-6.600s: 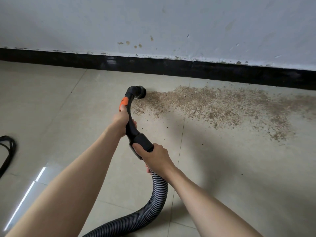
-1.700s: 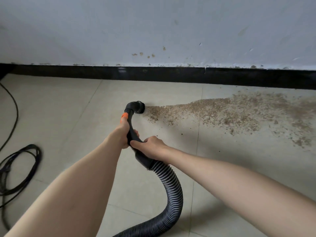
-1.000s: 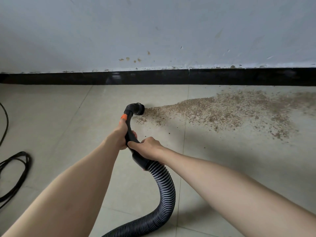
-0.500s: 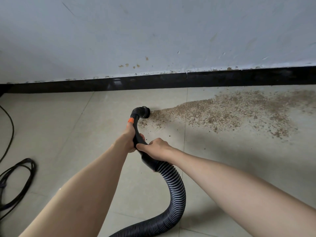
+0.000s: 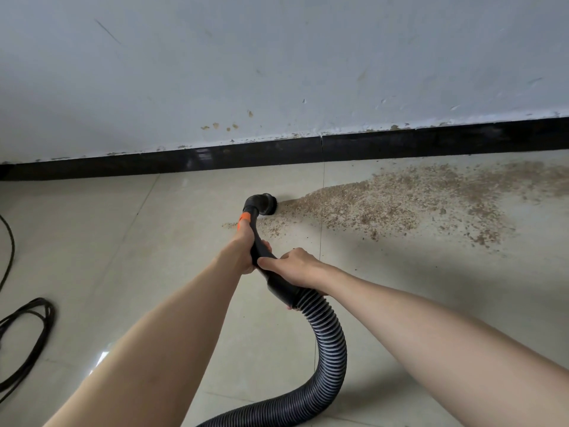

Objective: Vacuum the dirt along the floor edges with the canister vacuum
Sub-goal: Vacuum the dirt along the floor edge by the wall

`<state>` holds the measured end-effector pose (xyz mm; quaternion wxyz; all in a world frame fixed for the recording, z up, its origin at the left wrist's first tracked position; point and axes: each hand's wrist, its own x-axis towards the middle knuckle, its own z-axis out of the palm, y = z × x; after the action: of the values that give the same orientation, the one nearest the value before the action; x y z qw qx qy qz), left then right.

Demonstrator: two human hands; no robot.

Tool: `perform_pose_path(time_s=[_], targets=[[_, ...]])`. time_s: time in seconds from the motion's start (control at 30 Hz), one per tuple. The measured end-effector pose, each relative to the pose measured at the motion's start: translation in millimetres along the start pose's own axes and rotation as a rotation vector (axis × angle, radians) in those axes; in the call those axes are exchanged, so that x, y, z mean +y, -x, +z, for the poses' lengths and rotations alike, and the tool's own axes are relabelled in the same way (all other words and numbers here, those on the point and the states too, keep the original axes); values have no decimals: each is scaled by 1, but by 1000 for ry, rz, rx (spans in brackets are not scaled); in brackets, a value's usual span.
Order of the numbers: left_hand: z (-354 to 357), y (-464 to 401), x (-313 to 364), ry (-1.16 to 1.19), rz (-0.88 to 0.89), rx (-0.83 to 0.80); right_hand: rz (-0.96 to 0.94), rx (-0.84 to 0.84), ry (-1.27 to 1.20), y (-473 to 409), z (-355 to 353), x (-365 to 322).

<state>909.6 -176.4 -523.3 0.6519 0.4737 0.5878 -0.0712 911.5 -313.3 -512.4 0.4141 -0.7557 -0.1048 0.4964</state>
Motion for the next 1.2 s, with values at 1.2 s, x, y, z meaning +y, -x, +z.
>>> perform_pose_path(time_s=[1.2], targets=[[125, 22, -22, -74, 67, -171, 3, 151, -54, 32, -97, 64]])
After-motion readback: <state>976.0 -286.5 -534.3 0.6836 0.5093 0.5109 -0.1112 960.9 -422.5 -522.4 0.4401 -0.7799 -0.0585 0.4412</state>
